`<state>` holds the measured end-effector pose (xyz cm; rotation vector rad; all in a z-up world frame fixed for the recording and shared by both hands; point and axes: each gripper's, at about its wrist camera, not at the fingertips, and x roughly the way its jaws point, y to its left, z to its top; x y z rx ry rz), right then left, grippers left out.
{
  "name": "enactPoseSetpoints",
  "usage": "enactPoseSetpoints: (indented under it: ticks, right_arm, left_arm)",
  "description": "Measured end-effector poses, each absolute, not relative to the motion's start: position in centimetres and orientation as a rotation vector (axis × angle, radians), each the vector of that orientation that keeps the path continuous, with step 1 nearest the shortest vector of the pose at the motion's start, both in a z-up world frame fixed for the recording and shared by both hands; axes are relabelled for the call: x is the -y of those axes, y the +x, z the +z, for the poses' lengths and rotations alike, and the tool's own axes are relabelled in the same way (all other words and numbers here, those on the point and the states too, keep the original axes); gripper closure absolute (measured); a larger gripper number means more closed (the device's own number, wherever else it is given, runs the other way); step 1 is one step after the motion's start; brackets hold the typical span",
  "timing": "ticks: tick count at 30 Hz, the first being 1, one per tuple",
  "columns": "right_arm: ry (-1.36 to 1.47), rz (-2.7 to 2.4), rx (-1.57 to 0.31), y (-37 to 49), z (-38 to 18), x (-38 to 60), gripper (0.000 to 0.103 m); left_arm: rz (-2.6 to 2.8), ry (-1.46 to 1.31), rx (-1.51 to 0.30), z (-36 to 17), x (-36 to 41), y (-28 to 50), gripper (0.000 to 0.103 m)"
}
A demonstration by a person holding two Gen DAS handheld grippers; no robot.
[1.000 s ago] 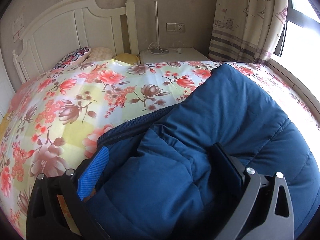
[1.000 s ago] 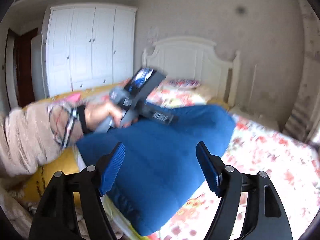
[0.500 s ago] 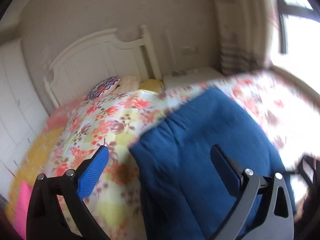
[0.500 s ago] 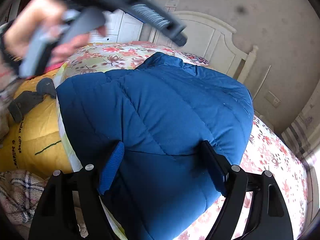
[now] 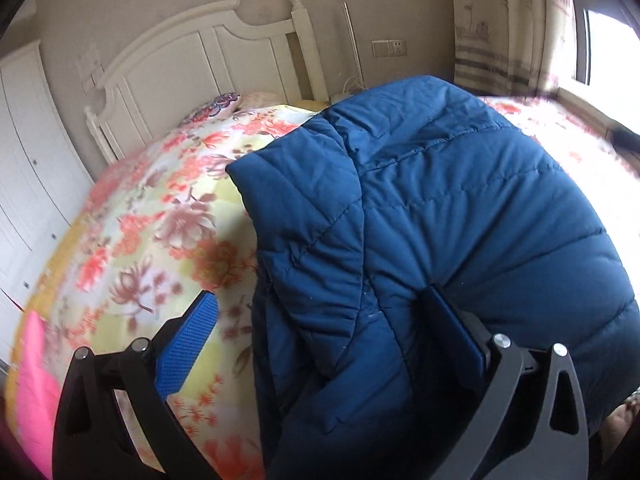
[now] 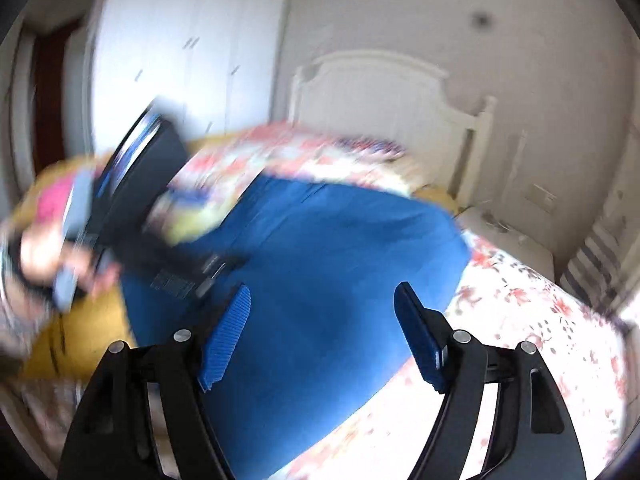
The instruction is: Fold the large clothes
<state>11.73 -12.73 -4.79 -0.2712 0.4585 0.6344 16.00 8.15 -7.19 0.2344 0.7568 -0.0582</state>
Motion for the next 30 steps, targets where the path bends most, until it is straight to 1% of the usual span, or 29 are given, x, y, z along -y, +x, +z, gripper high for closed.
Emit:
enactPoseSetpoints:
  ticks: [2, 3, 4, 5, 7, 10, 13, 15, 17, 20, 22, 23, 25, 28, 30]
  right_arm:
    - [-0.262, 0.598, -0.471, 14.3, -4.8, 12.5, 0.035]
    - [-0.288, 0.573, -0.491, 15.7, -5.6, 11.8, 0.037]
    - [-0.314, 0.571, -0.550, 17.8, -7.2, 11.2, 0.039]
    - [-0.323, 0.597, -0.624, 19.5, -9.2, 10.5, 0.038]
    - [-0.244, 0.641, -0.662, 20.9, -10.2, 10.9, 0.037]
    - [-0.350, 0.621, -0.689, 20.6, -9.2, 10.0, 0.038]
    - [-0.403, 0.592, -0.644, 20.8, -7.1, 9.6, 0.038]
    - [-0.375, 0.550, -0.607, 22.1, -5.9, 9.6, 0.038]
    - [-0.284, 0.523, -0.610, 24.5, -5.1, 9.8, 0.038]
    - [-0.263, 0.458, -0.671, 28.2, -6.6, 9.1, 0.038]
    - [-0.262, 0.496, -0.809, 30.8, -9.9, 8.2, 0.036]
    - [-0.264, 0.506, -0.822, 31.3, -10.8, 8.0, 0.035]
    - [-0.309, 0.498, -0.822, 31.3, -10.7, 7.5, 0.035]
    - [-0.368, 0.468, -0.877, 31.4, -9.5, 6.8, 0.035]
    - [-0.366, 0.440, -0.837, 31.5, -7.7, 6.8, 0.035]
  left_arm:
    - [-0.066, 0.211, -0.753, -7.4, -8.4, 16.0, 0.002]
    - [-0.069, 0.203, -0.749, -7.4, -8.5, 16.0, 0.002]
    - [-0.070, 0.198, -0.749, -7.5, -8.6, 16.0, 0.002]
    - [-0.063, 0.197, -0.751, -7.6, -8.7, 16.0, 0.002]
    - [-0.069, 0.178, -0.760, -7.9, -9.1, 16.3, 0.002]
    - [-0.097, 0.142, -0.762, -8.1, -9.5, 16.3, 0.002]
    - [-0.091, 0.141, -0.739, -8.2, -9.4, 16.0, 0.002]
    - [-0.093, 0.130, -0.733, -8.3, -9.5, 15.8, 0.002]
    - [-0.097, 0.119, -0.731, -8.4, -9.5, 15.7, 0.002]
    - [-0.102, 0.114, -0.730, -8.4, -9.5, 15.6, 0.002]
    - [-0.098, 0.109, -0.726, -8.4, -9.7, 15.6, 0.002]
    - [-0.100, 0.103, -0.728, -8.4, -9.8, 15.7, 0.002]
    - [-0.112, 0.086, -0.731, -8.5, -10.0, 15.8, 0.002]
    - [-0.122, 0.075, -0.728, -8.6, -10.1, 15.7, 0.002]
    - [-0.122, 0.073, -0.723, -8.7, -10.1, 15.6, 0.002]
